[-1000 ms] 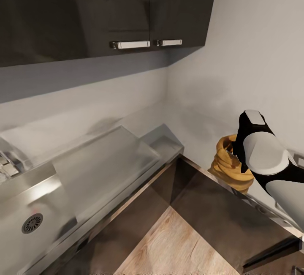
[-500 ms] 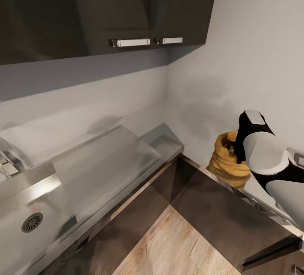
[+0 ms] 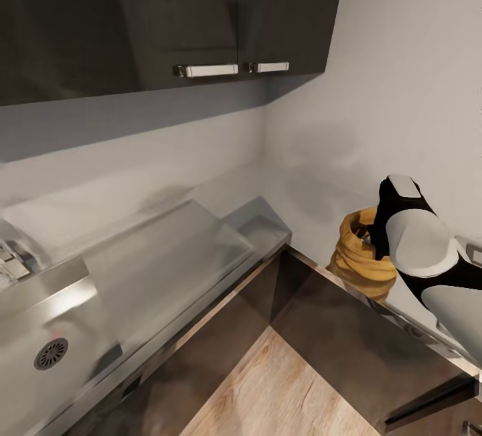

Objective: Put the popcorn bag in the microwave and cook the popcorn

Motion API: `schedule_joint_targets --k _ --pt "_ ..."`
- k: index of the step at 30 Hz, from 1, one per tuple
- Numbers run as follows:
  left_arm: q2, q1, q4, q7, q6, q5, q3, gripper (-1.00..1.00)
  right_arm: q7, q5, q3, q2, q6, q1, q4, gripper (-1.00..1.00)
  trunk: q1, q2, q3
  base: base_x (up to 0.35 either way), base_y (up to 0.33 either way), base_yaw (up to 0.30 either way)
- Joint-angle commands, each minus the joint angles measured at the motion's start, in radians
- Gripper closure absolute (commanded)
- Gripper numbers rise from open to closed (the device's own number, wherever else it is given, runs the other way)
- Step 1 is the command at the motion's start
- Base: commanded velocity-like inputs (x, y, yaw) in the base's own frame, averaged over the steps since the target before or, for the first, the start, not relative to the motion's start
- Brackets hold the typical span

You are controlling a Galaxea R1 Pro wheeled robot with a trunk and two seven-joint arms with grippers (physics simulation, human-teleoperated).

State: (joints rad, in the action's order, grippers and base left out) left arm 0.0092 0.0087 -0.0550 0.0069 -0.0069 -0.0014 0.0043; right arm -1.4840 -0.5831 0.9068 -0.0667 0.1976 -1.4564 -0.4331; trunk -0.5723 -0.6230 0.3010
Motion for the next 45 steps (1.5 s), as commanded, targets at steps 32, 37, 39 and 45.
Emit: schedule_joint_targets --k 32,37,39,45 --pt "0.0 0.0 -0.002 0.001 -0.001 0.0 0.0 -1.0 -0.087 -0.003 0.011 0.001 0.021 -0.001 -0.001 1.0 0.0 -0.001 -0.051 0.0 0.0 0.0" --pt "0.0 0.0 -0.002 0.001 -0.001 0.0 0.0 -1.0 -0.087 -0.003 0.01 0.002 0.023 -0.001 -0.001 1.0 0.0 -0.001 -0.06 0.0 0.0 0.0" --pt "0.0 0.0 -0.002 0.001 -0.001 0.0 0.0 -1.0 -0.087 -0.003 0.01 0.002 0.027 -0.001 -0.001 1.0 0.0 -0.001 -0.063 0.0 0.0 0.0" --pt "0.0 0.0 -0.002 0.001 -0.001 0.0 0.0 -1.0 -0.087 -0.003 0.008 0.004 0.081 -0.001 -0.001 1.0 0.0 -0.001 -0.073 0.0 0.0 0.0"
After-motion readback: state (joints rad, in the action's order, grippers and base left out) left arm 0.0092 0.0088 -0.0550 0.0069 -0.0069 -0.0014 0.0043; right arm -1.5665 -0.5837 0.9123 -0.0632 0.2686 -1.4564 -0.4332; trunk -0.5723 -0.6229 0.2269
